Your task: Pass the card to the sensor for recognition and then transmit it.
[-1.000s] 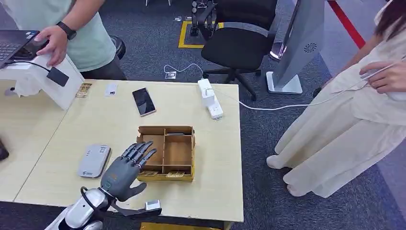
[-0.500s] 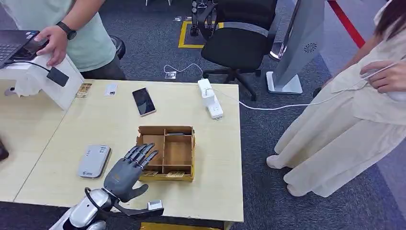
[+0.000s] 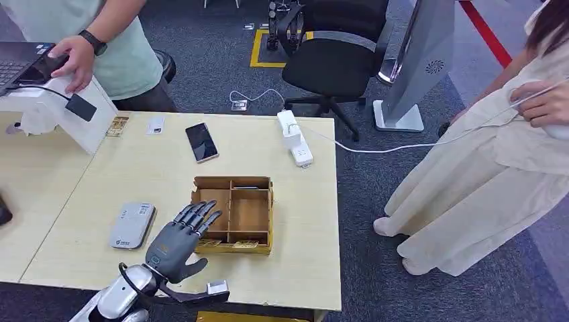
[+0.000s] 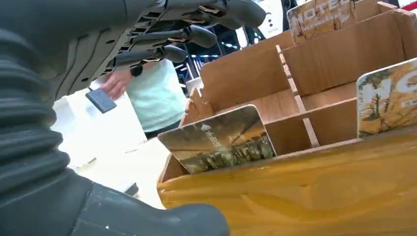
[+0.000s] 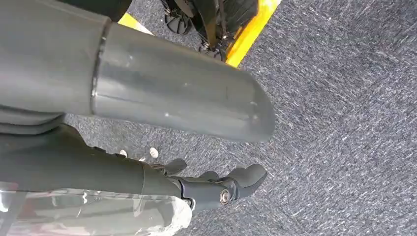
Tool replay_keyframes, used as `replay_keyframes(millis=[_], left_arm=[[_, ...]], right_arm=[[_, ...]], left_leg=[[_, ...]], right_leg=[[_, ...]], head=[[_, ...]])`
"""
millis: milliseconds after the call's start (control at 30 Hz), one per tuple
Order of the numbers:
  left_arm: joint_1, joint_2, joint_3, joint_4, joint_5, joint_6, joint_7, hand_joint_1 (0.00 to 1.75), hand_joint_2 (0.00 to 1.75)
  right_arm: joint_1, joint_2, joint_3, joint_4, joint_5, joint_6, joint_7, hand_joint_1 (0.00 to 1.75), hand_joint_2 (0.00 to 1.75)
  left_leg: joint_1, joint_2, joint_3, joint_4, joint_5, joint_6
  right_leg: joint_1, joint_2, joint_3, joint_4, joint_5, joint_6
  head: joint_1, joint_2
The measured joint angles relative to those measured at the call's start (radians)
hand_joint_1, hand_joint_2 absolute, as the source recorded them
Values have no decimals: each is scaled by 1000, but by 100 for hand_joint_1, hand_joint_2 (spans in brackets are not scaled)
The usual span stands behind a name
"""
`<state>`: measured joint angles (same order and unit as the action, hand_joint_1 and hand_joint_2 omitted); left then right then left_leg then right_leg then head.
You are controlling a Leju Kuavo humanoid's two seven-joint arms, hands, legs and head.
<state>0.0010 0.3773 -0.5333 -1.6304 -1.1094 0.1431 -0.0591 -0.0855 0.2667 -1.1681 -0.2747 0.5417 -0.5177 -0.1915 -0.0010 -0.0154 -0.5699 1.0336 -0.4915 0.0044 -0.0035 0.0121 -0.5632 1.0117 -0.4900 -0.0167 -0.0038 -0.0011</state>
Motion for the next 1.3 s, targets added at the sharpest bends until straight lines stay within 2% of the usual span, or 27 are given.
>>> replay_keyframes(millis=[33, 67, 100, 133, 167, 733, 967, 1267, 1300], left_arm=[[0, -2, 0, 0, -10, 11, 3, 9, 175], [0, -5, 0, 0, -19, 22, 8, 68, 175], [0, -6, 0, 0, -28, 32, 16, 155, 175], [0, -8, 0, 0, -34, 41, 18, 169, 175], [0, -9, 0, 0, -40, 47, 18, 175, 175], [2, -31, 0, 0, -54, 56, -5, 175, 175], [3, -30, 0, 3, -29, 25, -24, 175, 175], [-3, -27, -16, 11, -23, 24, -24, 175, 175], [-4, -27, -16, 13, -23, 25, -26, 152, 175]], right_arm=[[0, 0, 0, 0, 0, 1, 0, 0, 0], [0, 0, 0, 0, 0, 1, 0, 0, 0], [0, 0, 0, 0, 0, 1, 0, 0, 0], [0, 0, 0, 0, 0, 1, 0, 0, 0], [0, 0, 0, 0, 0, 1, 0, 0, 0], [-1, 1, 0, 0, 0, 2, -8, 0, 0], [-1, 1, 0, 0, 3, -2, -9, 0, 0], [0, 1, 0, 1, 13, -15, -8, 0, 0], [0, 1, 0, 1, 10, -13, -11, 0, 0]], left_leg=[[0, 0, 0, 0, 0, 0], [0, 0, 0, 0, 0, 0], [0, 0, 0, 0, 0, 0], [0, 0, 0, 0, 0, 0], [0, 0, 0, 0, 0, 0], [0, 0, 0, 0, 0, 0], [0, 0, 0, 0, 0, 0], [0, 0, 0, 0, 0, 0], [0, 0, 0, 0, 0, 0]], right_leg=[[0, 0, 0, 0, 0, 0], [0, 0, 0, 0, 0, 0], [0, 0, 0, 0, 0, 0], [0, 0, 0, 0, 0, 0], [0, 0, 0, 0, 0, 0], [0, 0, 0, 0, 0, 0], [0, 0, 0, 0, 0, 0], [0, 0, 0, 0, 0, 0], [0, 0, 0, 0, 0, 0]], head=[[0, 0], [0, 0], [0, 0], [0, 0], [0, 0], [0, 0], [0, 0], [0, 0], [0, 0]])
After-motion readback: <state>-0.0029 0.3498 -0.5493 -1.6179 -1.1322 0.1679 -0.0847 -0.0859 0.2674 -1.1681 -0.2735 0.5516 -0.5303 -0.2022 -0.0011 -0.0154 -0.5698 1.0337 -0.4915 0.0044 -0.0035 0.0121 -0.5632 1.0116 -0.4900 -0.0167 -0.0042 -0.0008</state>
